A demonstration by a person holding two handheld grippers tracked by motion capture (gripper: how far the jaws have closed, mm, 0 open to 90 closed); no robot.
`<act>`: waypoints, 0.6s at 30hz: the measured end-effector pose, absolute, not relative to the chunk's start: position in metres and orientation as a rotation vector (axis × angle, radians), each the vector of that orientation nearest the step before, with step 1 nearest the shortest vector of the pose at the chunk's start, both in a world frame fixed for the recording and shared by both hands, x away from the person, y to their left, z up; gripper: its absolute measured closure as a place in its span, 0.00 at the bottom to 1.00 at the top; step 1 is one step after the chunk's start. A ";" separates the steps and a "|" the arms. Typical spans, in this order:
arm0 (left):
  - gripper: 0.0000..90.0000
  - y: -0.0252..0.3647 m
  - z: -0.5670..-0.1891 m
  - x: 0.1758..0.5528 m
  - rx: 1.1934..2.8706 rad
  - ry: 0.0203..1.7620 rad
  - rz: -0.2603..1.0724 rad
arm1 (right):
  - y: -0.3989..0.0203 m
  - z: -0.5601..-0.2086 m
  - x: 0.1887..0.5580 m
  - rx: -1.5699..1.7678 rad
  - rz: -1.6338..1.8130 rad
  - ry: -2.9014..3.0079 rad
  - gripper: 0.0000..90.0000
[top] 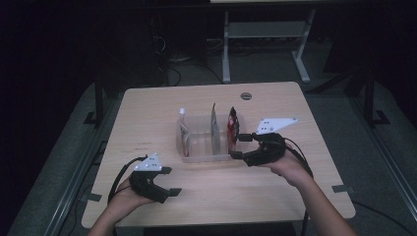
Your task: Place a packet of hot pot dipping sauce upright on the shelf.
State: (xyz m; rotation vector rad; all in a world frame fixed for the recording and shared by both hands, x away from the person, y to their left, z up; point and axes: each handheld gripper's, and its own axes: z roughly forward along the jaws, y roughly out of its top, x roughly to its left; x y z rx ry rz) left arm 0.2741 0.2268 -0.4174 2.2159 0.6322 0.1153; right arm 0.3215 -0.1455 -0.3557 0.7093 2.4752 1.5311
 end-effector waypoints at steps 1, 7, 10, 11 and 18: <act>0.18 0.227 -0.417 0.273 2.219 0.631 0.116 | -0.147 -0.358 0.319 0.708 1.524 2.480 0.34; 0.18 0.230 -0.418 0.269 2.220 0.652 0.100 | -0.159 -0.372 0.306 0.695 1.464 2.512 0.33; 0.18 0.234 -0.421 0.267 2.221 0.662 0.107 | -0.168 -0.378 0.302 0.713 1.443 2.514 0.33; 0.18 0.236 -0.421 0.266 2.227 0.658 0.109 | -0.171 -0.381 0.301 0.726 1.437 2.513 0.33; 0.18 0.246 -0.431 0.259 2.251 0.639 0.127 | -0.197 -0.399 0.294 0.805 1.382 2.504 0.31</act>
